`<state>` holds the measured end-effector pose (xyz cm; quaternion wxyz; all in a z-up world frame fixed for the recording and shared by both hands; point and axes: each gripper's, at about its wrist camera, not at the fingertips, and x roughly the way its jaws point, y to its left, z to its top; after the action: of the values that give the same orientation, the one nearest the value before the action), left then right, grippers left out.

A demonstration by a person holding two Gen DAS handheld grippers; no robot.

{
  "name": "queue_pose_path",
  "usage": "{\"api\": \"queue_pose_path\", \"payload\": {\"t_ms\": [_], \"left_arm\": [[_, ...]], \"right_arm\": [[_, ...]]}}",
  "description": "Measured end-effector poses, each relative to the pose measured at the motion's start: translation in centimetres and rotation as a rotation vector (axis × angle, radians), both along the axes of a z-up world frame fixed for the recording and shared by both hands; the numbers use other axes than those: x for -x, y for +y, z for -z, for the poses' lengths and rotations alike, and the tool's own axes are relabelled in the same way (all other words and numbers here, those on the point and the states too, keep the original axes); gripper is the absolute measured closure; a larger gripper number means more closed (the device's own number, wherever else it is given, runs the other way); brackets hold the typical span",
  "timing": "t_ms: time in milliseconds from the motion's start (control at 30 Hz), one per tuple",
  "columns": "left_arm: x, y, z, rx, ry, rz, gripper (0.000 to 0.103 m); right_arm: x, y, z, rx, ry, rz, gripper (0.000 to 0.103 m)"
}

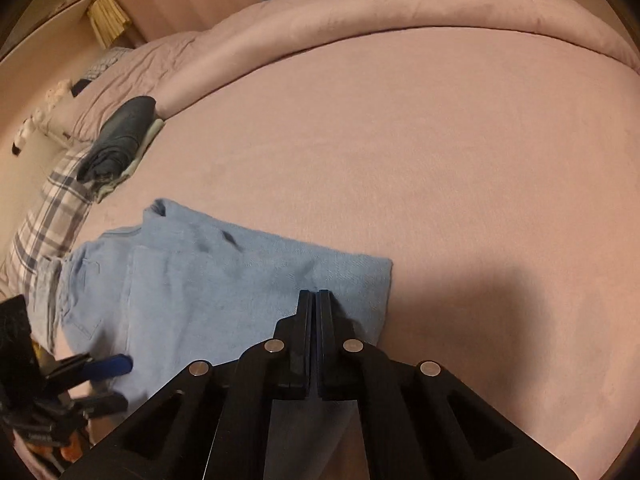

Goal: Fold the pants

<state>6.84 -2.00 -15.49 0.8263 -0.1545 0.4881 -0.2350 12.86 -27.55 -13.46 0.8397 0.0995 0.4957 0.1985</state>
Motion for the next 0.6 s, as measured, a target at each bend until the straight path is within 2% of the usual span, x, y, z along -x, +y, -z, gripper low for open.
{"api": "queue_pose_path", "payload": {"t_ms": [133, 200, 333, 367, 433, 467, 533, 600], "left_arm": [[-0.3, -0.7, 0.0, -0.012, -0.001, -0.003, 0.052], [-0.8, -1.2, 0.2, -0.012, 0.000, -0.003, 0.052], [-1.1, -1.2, -0.2, 0.015, 0.008, -0.010, 0.052], [-0.9, -1.0, -0.3, 0.017, 0.007, -0.012, 0.052], [0.1, 0.3, -0.4, 0.016, 0.002, -0.010, 0.052], [0.0, 0.2, -0.6, 0.017, 0.002, -0.011, 0.052], [0.2, 0.2, -0.8, 0.022, 0.003, -0.014, 0.052], [0.4, 0.3, -1.1, 0.030, 0.001, -0.020, 0.052]], "right_arm": [[3.9, 1.3, -2.7, -0.030, -0.075, -0.081, 0.103], [6.3, 2.3, -3.3, -0.006, -0.100, -0.140, 0.103], [10.5, 3.2, -1.3, 0.107, -0.038, -0.228, 0.103], [11.3, 3.1, -0.4, 0.121, -0.046, -0.225, 0.103], [11.6, 2.6, 0.2, 0.080, -0.079, -0.195, 0.103], [11.4, 2.4, 0.4, 0.063, -0.066, -0.181, 0.103], [11.0, 2.1, -0.4, 0.045, -0.031, -0.159, 0.103], [11.6, 2.4, -1.8, 0.035, -0.058, -0.177, 0.103]]}}
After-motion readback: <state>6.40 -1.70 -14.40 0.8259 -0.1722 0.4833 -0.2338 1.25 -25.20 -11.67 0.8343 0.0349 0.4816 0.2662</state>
